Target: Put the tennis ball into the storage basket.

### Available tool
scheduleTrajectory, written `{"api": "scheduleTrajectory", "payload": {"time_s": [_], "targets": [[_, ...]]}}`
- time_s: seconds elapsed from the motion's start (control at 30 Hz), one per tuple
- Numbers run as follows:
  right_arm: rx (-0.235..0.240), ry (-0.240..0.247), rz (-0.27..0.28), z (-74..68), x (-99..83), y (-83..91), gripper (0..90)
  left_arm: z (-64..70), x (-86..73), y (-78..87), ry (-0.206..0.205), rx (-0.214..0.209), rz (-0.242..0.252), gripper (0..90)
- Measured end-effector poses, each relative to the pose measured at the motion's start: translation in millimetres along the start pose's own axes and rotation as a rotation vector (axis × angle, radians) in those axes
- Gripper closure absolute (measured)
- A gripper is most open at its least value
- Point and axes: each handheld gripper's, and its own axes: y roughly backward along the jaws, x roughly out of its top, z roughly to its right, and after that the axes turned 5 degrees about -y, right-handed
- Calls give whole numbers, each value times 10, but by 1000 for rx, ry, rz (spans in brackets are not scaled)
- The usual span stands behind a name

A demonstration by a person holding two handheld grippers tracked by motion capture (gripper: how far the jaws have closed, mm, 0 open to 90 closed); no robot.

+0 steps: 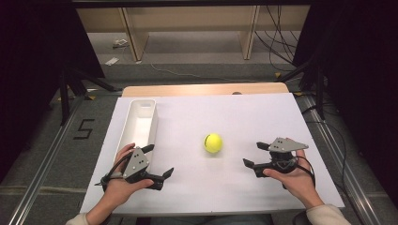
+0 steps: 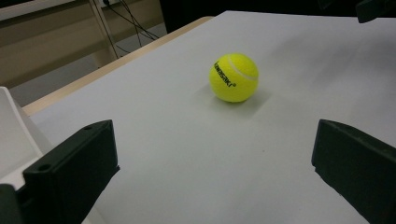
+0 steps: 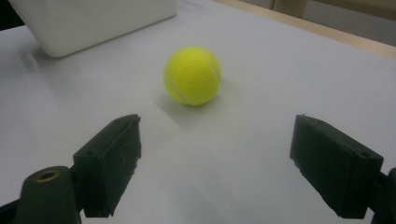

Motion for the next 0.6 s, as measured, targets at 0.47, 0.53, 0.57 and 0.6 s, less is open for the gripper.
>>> {"api": "scheduleTrajectory", "payload": {"time_s": [0.47,0.53,0.57,0.6], "targets": [[-16,-4,10,2,53,-47,171,14,6,9,-1,-4,1,0],[-25,-12,12,13,65,-70,171,16,4,9,4,-6,-1,0],[-28,-11,8,19,69,-78,171,15,4,10,6,-7,-1,0],[-28,-11,8,19,69,-78,171,17,5,9,5,-7,-2,0]]}}
